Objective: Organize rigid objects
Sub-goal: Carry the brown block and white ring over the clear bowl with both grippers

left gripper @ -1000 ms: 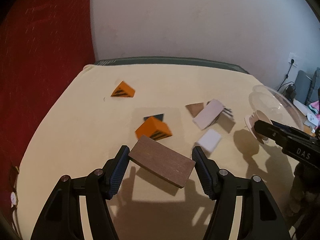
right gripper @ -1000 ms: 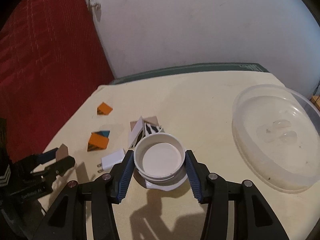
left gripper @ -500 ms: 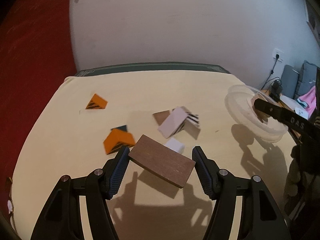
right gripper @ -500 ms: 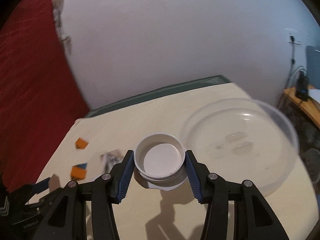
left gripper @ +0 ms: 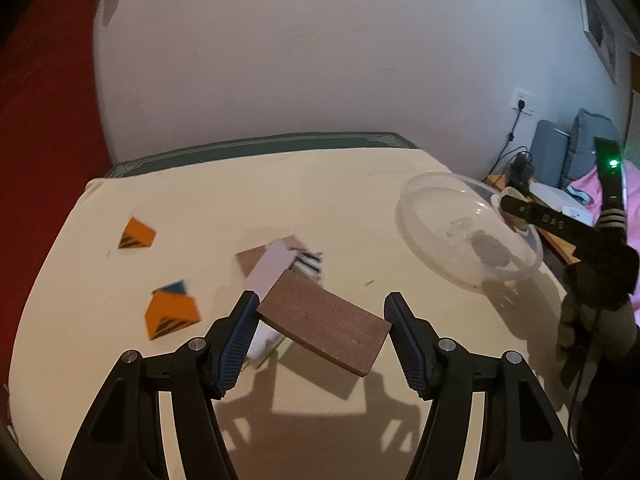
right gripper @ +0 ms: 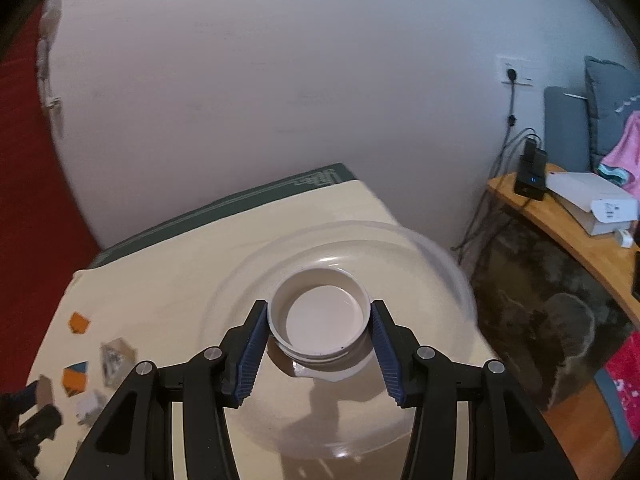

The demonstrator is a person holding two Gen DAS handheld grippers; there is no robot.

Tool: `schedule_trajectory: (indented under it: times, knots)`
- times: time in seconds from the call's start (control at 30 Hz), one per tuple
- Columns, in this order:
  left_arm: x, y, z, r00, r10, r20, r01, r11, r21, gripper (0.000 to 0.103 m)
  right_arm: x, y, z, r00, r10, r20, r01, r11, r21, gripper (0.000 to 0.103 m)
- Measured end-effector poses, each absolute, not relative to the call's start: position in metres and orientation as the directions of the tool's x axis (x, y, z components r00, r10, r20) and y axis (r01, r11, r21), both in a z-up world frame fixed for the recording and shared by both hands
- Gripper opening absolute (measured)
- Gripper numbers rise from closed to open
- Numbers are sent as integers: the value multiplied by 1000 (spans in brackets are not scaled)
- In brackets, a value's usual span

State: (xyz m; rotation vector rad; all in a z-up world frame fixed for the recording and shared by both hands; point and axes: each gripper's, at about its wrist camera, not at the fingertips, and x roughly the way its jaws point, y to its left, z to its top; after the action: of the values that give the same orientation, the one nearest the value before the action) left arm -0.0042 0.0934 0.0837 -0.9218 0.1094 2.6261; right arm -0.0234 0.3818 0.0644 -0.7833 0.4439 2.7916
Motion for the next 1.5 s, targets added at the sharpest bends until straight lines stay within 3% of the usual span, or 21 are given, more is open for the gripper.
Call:
schedule_trajectory:
  times: [0.33,0.57,1.07,1.5]
  knots:
    - [-15,128,89,-708,344,-617,-408,-912,-40,65,-27,408,48,-817,126,-563,-339,-894,292,54]
    - [-26,153,88,-690,373,-620,-441,-896,-49,65,-19,416,49,-836,116,-536,-342,-874,345,63]
    - [-61,211,85,-608,473,-637,-525,-842,-124,65,-7,423,50,-834,200,-513,-426,-825,371,67]
    - [-77,242,75,-588,484,-648,-543,-830,-127,66,-4,427,52,-832,230,-505,-449,-814,368,70]
